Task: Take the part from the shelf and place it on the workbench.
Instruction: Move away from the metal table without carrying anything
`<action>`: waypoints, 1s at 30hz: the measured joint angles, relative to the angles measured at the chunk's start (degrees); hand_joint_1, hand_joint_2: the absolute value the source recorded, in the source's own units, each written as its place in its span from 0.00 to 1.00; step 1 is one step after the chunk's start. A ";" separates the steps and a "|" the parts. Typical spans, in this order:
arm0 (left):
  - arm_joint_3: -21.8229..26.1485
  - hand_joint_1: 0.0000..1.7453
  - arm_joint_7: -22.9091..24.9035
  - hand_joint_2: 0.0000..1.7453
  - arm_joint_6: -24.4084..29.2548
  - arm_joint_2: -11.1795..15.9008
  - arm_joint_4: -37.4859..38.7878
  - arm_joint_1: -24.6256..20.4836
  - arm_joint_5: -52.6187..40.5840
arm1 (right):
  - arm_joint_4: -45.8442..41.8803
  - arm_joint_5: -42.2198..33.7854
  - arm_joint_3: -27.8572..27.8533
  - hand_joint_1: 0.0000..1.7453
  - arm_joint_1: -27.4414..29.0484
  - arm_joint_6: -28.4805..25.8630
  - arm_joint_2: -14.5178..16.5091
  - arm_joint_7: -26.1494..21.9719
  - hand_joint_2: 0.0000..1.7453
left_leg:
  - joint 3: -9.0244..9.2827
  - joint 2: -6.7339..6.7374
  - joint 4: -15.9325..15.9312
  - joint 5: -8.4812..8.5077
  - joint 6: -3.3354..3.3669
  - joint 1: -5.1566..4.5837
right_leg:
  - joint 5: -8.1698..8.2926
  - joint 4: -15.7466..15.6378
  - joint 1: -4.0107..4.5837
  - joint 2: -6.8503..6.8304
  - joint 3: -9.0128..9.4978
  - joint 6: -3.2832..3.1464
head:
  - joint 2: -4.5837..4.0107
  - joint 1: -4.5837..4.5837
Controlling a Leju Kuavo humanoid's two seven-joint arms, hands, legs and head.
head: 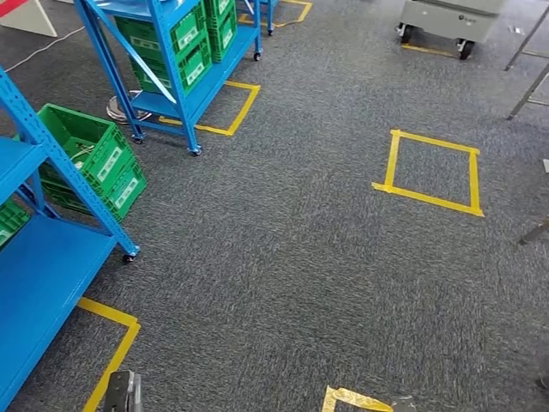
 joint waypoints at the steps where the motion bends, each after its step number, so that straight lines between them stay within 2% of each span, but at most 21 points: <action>1: 0.32 0.00 -0.21 0.00 -0.03 0.00 0.00 -0.05 0.02 | 0.01 0.03 0.00 0.00 0.02 -0.07 0.04 -0.33 0.00 | -0.03 -0.65 -0.01 0.08 0.25 0.07 | -1.78 3.25 -0.10 1.82 -1.48 0.21 | 0.00 0.14; 3: 0.90 0.00 -0.40 0.00 -0.19 0.01 0.00 -0.19 0.24 | 0.07 0.09 0.00 0.00 0.21 -0.21 0.16 -0.87 0.00 | -0.11 -2.18 -0.01 0.19 0.56 0.04 | -5.05 11.02 -0.14 3.53 -5.22 0.25 | 0.00 0.26; 4: 1.20 0.00 -0.43 0.00 -0.30 0.02 0.00 -0.17 0.39 | 0.10 0.13 -0.01 0.00 0.31 -0.27 0.21 -1.07 0.00 | -0.12 -3.04 0.00 0.22 0.59 0.01 | -5.49 13.37 -0.13 3.75 -6.52 0.19 | 0.00 0.29; 5: 1.48 0.00 -0.43 0.00 -0.41 0.04 0.00 -0.12 0.54 | 0.14 0.17 -0.02 0.00 0.36 -0.32 0.26 -1.21 0.00 | -0.10 -3.89 0.01 0.25 0.59 -0.01 | -4.79 13.57 -0.13 3.86 -6.84 0.06 | 0.00 0.30; 6: 1.74 0.00 -0.43 0.00 -0.49 0.05 0.00 -0.07 0.62 | 0.15 0.22 -0.02 0.00 0.37 -0.36 0.30 -1.30 0.00 | -0.06 -4.77 0.01 0.30 0.54 0.00 | -3.07 11.49 -0.15 4.06 -6.05 -0.12 | 0.00 0.30; 7: 1.95 0.00 -0.43 0.00 -0.53 0.06 0.00 -0.04 0.64 | 0.15 0.24 -0.02 0.00 0.36 -0.38 0.30 -1.35 0.00 | -0.01 -5.61 0.02 0.35 0.44 0.03 | -0.85 7.78 -0.21 4.72 -4.41 -0.32 | 0.00 0.31; 9: 2.24 0.00 -0.43 0.00 -0.63 0.05 0.00 -0.11 0.64 | 0.16 0.26 -0.01 0.00 0.31 -0.42 0.34 -1.40 0.00 | -0.15 -7.14 0.15 0.48 0.01 -0.03 | 1.95 0.58 -0.46 7.17 -1.13 -0.63 | 0.00 0.28; 11: 2.39 0.00 -0.45 0.00 -0.71 0.07 0.00 -0.06 0.64 | 0.17 0.27 -0.01 0.00 0.27 -0.46 0.44 -1.42 0.00 | -0.60 -8.33 0.19 0.76 -0.71 0.07 | 2.29 -2.00 -0.47 8.38 0.05 -0.88 | 0.00 0.25; 13: 2.60 0.00 -0.48 0.00 -0.72 0.16 0.00 0.23 0.64 | 0.17 0.30 -0.02 0.00 0.19 -0.51 0.53 -1.43 0.00 | -0.99 -8.97 0.09 1.03 -1.48 0.36 | 2.61 -2.25 -0.35 7.32 0.11 -1.45 | 0.00 0.24; 15: 2.74 0.00 -0.51 0.00 -0.72 0.25 0.00 0.32 0.56 | 0.17 0.35 -0.04 0.00 0.12 -0.60 0.57 -1.44 0.00 | -2.07 -6.70 1.98 -0.45 -2.10 0.27 | 3.04 -2.71 -0.40 6.00 0.16 -2.22 | 0.00 -0.11; 17: 2.74 0.00 -0.54 0.00 -0.71 0.22 0.00 0.04 0.23 | 0.17 0.48 -0.04 0.00 0.25 -0.81 0.59 -1.51 0.00 | -5.09 -3.43 8.23 -4.19 -2.54 0.12 | 3.21 -2.99 -0.32 4.34 0.13 -2.69 | 0.00 -0.52; 18: 2.74 0.00 -0.54 0.00 -0.67 0.18 0.00 -0.08 0.07 | 0.17 0.54 -0.04 0.00 0.35 -0.97 0.60 -1.65 0.00 | -6.84 -2.70 11.96 -5.91 -2.70 0.15 | 3.20 -2.99 -0.26 3.43 0.06 -2.80 | 0.00 -0.60; 19: 2.74 0.00 -0.52 0.00 -0.61 0.15 0.00 -0.08 -0.02 | 0.17 0.58 -0.05 0.00 0.42 -1.11 0.60 -1.86 0.00 | -8.03 -2.36 14.68 -6.80 -2.80 0.18 | 3.18 -2.99 -0.22 2.57 0.03 -2.83 | 0.00 -0.61; 20: 2.74 0.00 -0.47 0.00 -0.51 0.14 0.00 -0.01 0.01 | 0.17 0.61 -0.05 0.00 0.43 -1.22 0.60 -2.15 0.00 | -8.33 -2.19 15.61 -6.63 -2.86 0.20 | 3.14 -2.98 -0.21 1.74 0.01 -2.84 | 0.00 -0.61; 21: 2.75 0.00 -0.41 0.00 -0.40 0.14 0.00 0.08 0.05 | 0.17 0.61 -0.06 0.00 0.37 -1.28 0.61 -2.47 0.00 | -7.54 -1.94 14.43 -5.47 -2.88 0.22 | 3.11 -2.97 -0.21 0.98 0.04 -2.81 | 0.00 -0.62; 22: 2.77 0.00 -0.35 0.00 -0.32 0.15 0.00 0.12 0.09 | 0.17 0.57 -0.07 0.00 0.30 -1.31 0.64 -2.76 0.00 | -5.79 -1.30 11.46 -3.68 -2.84 0.22 | 3.04 -2.96 -0.22 0.24 0.12 -2.72 | 0.00 -0.62; 24: 2.79 0.00 -0.28 0.00 -0.26 0.09 0.00 -0.07 0.14 | 0.17 0.25 -0.14 0.00 0.21 -1.29 0.69 -3.34 0.00 | -1.54 1.73 4.06 -0.85 -2.54 0.04 | 2.71 -2.76 0.10 -1.10 0.28 -2.27 | 0.00 -0.72; 26: 2.84 0.00 -0.30 0.00 -0.25 -0.03 0.00 -0.31 0.13 | 0.17 -0.09 -0.45 0.00 0.10 -1.26 0.71 -3.97 0.00 | 0.31 3.37 0.39 -0.28 -1.84 -0.18 | 2.40 -2.57 0.54 -2.40 0.47 -1.67 | 0.00 -0.60; 28: 3.03 0.00 -0.33 0.00 -0.22 -0.10 0.00 -0.15 0.13 | 0.17 -0.15 -0.79 0.00 -0.23 -1.25 0.71 -4.54 0.00 | 0.12 2.10 0.10 -0.28 -1.02 -0.15 | 2.22 -2.64 0.59 -3.48 0.68 -1.10 | 0.00 -0.35; 29: 3.15 0.00 -0.35 0.00 -0.19 -0.09 0.00 -0.02 0.14 | 0.17 -0.12 -0.89 0.00 -0.40 -1.25 0.71 -4.76 0.00 | 0.07 1.43 0.05 -0.18 -0.66 -0.04 | 1.80 -2.29 0.48 -2.84 0.60 -0.75 | 0.00 -0.24; 30: 3.29 0.00 -0.37 0.00 -0.16 -0.10 0.00 0.04 0.16 | 0.17 -0.08 -0.96 0.00 -0.52 -1.25 0.71 -4.90 0.00 | 0.06 0.76 -0.02 -0.05 -0.30 0.10 | 0.85 -1.05 0.33 -1.49 0.15 -0.44 | 0.00 -0.15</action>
